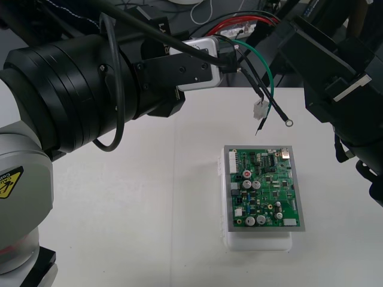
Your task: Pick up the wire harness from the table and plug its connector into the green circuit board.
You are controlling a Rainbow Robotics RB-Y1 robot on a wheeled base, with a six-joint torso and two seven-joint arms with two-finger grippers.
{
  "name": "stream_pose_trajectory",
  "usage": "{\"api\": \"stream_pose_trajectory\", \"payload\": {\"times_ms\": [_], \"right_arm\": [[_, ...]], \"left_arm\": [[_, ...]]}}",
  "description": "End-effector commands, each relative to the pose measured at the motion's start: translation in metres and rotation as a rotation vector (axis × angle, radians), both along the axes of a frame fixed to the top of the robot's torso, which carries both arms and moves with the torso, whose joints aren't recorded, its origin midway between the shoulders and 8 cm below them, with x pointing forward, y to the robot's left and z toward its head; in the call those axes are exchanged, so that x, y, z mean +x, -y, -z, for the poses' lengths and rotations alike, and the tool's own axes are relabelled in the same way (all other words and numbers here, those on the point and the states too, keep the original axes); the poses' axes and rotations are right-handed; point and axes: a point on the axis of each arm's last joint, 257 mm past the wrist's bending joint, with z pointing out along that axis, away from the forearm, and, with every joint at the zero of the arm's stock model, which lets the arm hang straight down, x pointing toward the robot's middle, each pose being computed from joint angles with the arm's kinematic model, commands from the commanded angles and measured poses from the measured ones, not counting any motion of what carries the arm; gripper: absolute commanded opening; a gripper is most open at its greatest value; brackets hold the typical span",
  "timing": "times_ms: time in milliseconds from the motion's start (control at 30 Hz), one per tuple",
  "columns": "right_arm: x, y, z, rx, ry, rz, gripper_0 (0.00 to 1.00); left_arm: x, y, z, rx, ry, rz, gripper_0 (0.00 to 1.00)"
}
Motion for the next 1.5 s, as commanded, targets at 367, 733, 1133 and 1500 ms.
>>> {"api": "stream_pose_trajectory", "payload": {"times_ms": [367, 733, 1133, 1500], "right_arm": [[-0.0195, -0.0121, -0.0216, 0.038, 0.026, -0.064, 0.00], [-0.0225, -0.0120, -0.0259, 0.051, 0.024, -0.085, 0.00], [-0.0226, -0.0120, -0.0255, 0.049, 0.029, -0.081, 0.00], [-0.0226, -0.0120, -0.0255, 0.048, 0.032, -0.079, 0.00]], "left_arm": [[-0.0076, 0.0144, -0.0226, -0.010, 0.098, 0.048, 0.00], [-0.0078, 0.0146, -0.0223, -0.011, 0.097, 0.049, 0.00], [-0.0073, 0.0144, -0.0215, -0.016, 0.089, 0.047, 0.00], [-0.0060, 0.0144, -0.0206, -0.034, 0.072, 0.042, 1.00]]}}
